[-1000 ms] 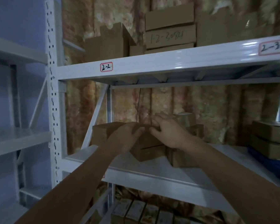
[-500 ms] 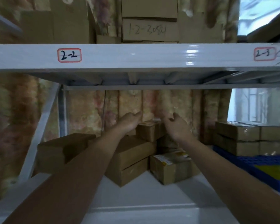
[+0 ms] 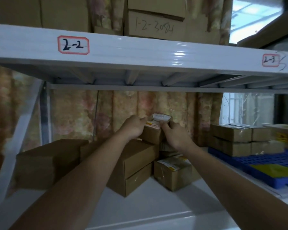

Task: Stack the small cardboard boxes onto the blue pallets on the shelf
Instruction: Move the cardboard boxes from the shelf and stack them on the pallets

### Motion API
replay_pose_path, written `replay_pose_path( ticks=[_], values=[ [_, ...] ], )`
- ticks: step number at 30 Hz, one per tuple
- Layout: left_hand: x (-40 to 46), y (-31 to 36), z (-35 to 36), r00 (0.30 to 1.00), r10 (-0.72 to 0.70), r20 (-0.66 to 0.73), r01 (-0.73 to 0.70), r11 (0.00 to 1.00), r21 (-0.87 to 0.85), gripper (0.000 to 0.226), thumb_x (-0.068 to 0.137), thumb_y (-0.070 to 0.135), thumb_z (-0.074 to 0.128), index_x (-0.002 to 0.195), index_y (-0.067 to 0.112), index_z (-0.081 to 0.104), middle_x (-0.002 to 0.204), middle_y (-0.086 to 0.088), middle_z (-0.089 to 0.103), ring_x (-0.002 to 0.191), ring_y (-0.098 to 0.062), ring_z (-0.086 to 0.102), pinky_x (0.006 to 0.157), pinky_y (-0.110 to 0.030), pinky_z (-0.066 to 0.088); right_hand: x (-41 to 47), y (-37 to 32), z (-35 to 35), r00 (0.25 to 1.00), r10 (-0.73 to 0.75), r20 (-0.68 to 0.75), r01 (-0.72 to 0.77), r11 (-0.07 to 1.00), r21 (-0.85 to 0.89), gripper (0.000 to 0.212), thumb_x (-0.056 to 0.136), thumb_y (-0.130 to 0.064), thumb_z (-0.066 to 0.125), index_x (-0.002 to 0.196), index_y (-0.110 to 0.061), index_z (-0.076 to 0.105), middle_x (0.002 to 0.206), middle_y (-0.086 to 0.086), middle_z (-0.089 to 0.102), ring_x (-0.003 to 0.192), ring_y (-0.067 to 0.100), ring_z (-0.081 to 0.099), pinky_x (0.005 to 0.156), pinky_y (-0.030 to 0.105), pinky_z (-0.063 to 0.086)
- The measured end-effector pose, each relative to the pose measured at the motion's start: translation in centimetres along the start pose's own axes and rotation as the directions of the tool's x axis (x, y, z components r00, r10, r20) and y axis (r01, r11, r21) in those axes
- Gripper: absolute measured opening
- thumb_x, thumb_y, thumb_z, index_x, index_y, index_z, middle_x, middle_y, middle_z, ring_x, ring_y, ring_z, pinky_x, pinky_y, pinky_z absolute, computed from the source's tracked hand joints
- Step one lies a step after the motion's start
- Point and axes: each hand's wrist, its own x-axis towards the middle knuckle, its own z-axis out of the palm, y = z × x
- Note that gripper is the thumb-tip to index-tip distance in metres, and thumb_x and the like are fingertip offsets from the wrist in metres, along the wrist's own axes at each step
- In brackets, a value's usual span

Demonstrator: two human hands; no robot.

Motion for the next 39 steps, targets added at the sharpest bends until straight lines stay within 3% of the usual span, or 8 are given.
replay_pose_path(
  ticks=[3,6,10,18,26,33,36,39],
  values=[
    [-0.8,2.0,-0.5,0.994,0.075,-0.080,-0.073,0.997,0.018,0.052,0.107,0.041,0.045,0.068,0.008,0.055,0.069,-0.008,0.057,0.079,-0.032,0.061,0.057,-0.033,0.033,-0.3,-0.4,-0.9,0.994,0.027,-0.101,-0.010,0.987,0.160,0.065,0.096,-0.069,0.034,0.139,-0.025,0.053,0.121,0.008,0.067,0.115,0.031,0.060,0.095,0.044,0.049],
    [-2.2,3.7,0.0,0.973,0.173,-0.152,-0.174,0.985,0.006,0.055,0.104,0.050,0.046,0.079,0.006,0.067,0.074,-0.011,0.066,0.077,-0.030,0.064,0.061,-0.035,0.039,-0.6,-0.7,-2.3,0.986,0.090,-0.144,-0.020,0.906,0.424,0.043,0.097,-0.058,0.049,0.129,-0.030,0.057,0.108,-0.006,0.069,0.095,0.014,0.066,0.073,0.030,0.053],
    [-4.2,4.8,2.5,0.952,0.210,-0.223,-0.242,0.962,-0.128,0.037,0.102,0.051,0.047,0.093,0.021,0.065,0.073,0.009,0.062,0.069,-0.010,0.059,0.061,-0.030,0.042,-1.6,-0.1,-4.0,0.973,0.199,-0.118,-0.065,0.726,0.684,0.038,0.096,-0.036,0.057,0.133,-0.026,0.060,0.118,0.002,0.072,0.100,0.022,0.071,0.087,0.045,0.060],
    [-7.2,8.6,9.3,0.987,0.140,-0.073,-0.157,0.806,-0.570,0.042,0.108,0.037,0.041,0.147,0.022,0.044,0.125,0.003,0.061,0.100,-0.012,0.060,0.078,-0.026,0.048,-5.5,4.3,-7.4,0.922,0.337,-0.189,-0.134,0.738,0.662,0.034,0.096,-0.030,0.059,0.129,-0.023,0.058,0.114,0.006,0.071,0.095,0.023,0.072,0.072,0.035,0.057],
    [-10.9,15.4,17.8,0.993,0.098,-0.073,-0.122,0.746,-0.655,0.045,0.108,0.031,0.039,0.152,0.024,0.045,0.148,0.001,0.055,0.131,-0.020,0.054,0.112,-0.044,0.043,-10.6,9.5,-14.9,0.913,0.260,-0.314,-0.088,0.878,0.471,0.038,0.094,-0.039,0.057,0.129,-0.024,0.060,0.116,-0.005,0.070,0.104,0.015,0.067,0.094,0.043,0.054],
    [-14.3,23.6,25.9,0.994,0.092,-0.067,-0.113,0.722,-0.683,0.041,0.109,0.032,0.040,0.146,0.019,0.051,0.141,-0.003,0.060,0.127,-0.021,0.057,0.111,-0.043,0.044,-14.7,16.5,-23.4,0.938,0.191,-0.291,-0.067,0.920,0.386,0.012,0.106,-0.023,0.042,0.107,-0.029,0.053,0.089,-0.020,0.059,0.082,0.001,0.059,0.083,0.031,0.051],
    [-15.0,25.3,28.6,0.997,0.066,-0.051,-0.083,0.740,-0.667,0.047,0.110,0.032,0.039,0.155,0.020,0.041,0.154,0.000,0.049,0.140,-0.019,0.046,0.109,-0.026,0.035,-15.3,18.7,-25.1,0.931,0.200,-0.305,-0.083,0.930,0.358,0.016,0.106,-0.023,0.042,0.106,-0.031,0.055,0.090,-0.019,0.061,0.084,0.005,0.062,0.087,0.038,0.052],
    [-15.1,27.4,31.2,0.999,0.048,0.014,-0.026,0.734,-0.678,0.049,0.109,0.036,0.039,0.157,0.024,0.038,0.154,0.003,0.048,0.138,-0.020,0.048,0.107,-0.029,0.038,-14.9,21.7,-27.0,0.925,0.229,-0.304,-0.107,0.923,0.371,0.016,0.105,-0.024,0.042,0.108,-0.032,0.056,0.093,-0.017,0.064,0.089,0.009,0.064,0.091,0.043,0.052]
  ],
)
